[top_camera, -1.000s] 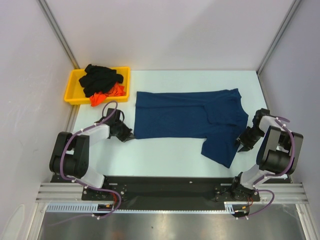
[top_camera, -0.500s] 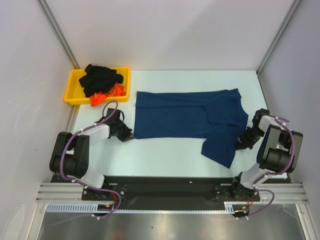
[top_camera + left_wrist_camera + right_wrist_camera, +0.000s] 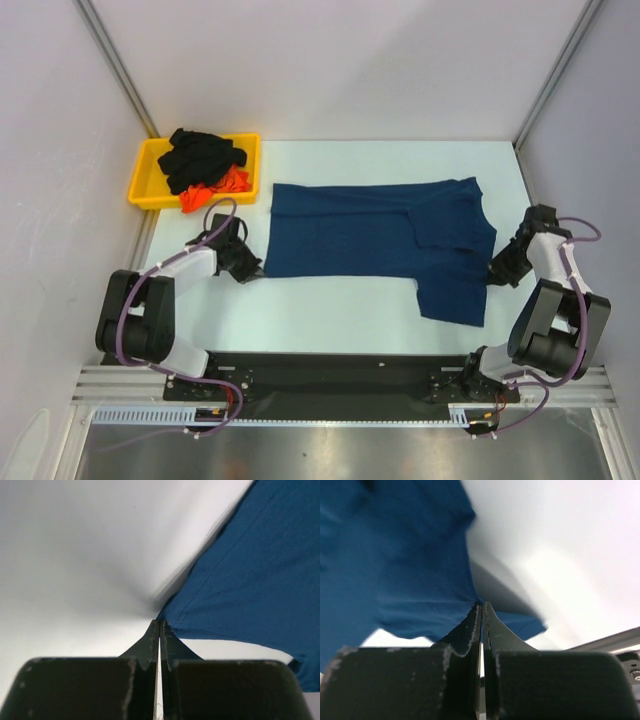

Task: Fold and stack the t-shirts
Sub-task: Fold the tshirt

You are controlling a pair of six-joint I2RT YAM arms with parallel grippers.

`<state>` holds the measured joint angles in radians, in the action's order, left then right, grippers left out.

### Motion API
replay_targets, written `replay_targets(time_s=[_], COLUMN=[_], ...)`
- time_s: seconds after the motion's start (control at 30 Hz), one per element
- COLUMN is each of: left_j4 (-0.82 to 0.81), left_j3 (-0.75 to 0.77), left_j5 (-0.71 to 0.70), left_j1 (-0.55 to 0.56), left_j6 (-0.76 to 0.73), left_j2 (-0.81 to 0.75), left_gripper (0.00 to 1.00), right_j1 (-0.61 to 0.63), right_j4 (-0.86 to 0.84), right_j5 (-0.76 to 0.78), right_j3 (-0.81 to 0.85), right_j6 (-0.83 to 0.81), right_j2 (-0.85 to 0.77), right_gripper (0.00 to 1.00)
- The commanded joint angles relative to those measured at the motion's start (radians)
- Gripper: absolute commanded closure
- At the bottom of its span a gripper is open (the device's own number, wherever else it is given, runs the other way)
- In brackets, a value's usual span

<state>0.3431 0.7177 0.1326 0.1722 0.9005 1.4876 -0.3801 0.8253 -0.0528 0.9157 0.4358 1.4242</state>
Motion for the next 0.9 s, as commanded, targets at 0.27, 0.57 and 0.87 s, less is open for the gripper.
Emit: replay_targets(time_s=[0.27,0.57,0.87], left_j4=[0.103,0.142,0.168], left_j3=[0.209,0.391,0.538], left_j5=[-0.097,-0.129,-0.126], left_j1=[0.024,0.024,0.015], left_j6=[-0.132,-0.166,-0.157], left_j2=[-0.02,0.068,0.236], left_gripper=[1.0,1.0,1.0], right_j1=[0.015,0.035,0.05], right_j4=[0.026,-0.002,0.038], right_j5=[-0.022,-0.065,-0.108], right_j3=[0.293,0.486,0.722], right_j6=[-0.011,0.0,-0.011], right_j2=[0.09,0.27,0.458], right_gripper=[1.0,1.0,1.0])
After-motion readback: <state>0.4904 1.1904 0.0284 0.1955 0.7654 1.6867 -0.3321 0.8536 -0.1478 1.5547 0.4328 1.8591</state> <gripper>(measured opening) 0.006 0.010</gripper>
